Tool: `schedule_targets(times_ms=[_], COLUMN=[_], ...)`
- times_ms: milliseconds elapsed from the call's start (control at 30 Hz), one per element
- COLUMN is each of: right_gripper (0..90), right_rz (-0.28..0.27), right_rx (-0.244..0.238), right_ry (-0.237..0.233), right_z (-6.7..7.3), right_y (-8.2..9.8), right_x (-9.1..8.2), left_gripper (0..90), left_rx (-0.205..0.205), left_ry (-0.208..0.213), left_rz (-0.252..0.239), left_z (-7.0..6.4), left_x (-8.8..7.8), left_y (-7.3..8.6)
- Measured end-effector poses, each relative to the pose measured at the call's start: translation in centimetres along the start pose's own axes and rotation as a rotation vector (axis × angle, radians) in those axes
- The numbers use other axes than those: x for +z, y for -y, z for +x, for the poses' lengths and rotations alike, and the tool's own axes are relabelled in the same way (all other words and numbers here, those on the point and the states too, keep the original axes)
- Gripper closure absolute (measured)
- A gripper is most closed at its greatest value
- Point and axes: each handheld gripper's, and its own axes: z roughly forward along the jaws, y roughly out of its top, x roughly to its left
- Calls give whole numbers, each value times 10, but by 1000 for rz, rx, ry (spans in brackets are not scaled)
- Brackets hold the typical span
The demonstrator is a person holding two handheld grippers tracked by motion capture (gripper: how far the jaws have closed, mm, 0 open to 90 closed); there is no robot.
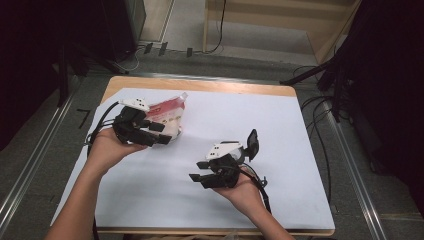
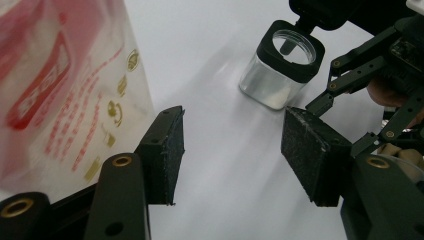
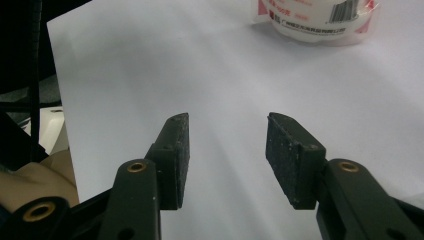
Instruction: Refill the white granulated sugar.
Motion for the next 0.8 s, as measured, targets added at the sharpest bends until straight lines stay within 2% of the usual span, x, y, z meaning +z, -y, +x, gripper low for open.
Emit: schedule_targets(times_ms=[233,267,333,467,700,733,800], right_gripper=[516,513,512,512,513,513,513], right_rz=[6,0,-3,-5,-16,-18,-23], right_rx=[7,26,31,38,23,23,16], right_ry=[-4,-21,-29,-25,-8,-7,-5], right_z=[-1,-2,-3,-3,-4,-4,-4], right_y=[4,6,6,8,8,8,8], right_x=[4,4,4,3,0,0,0], left_gripper=[436,436,436,440,440,440,440], left_rx=[-33,-46,-49,-67,-113,-118,-126], left_ry=[-21,-29,-45,-30,-79,-87,-121], left_rz=[-17,-17,-18,-22,-27,-39,-18], left_z=[7,8,9,14,27,29,34], left_x=[-16,-20,-22,-32,-46,-46,-44], left_y=[10,13,14,19,29,30,30])
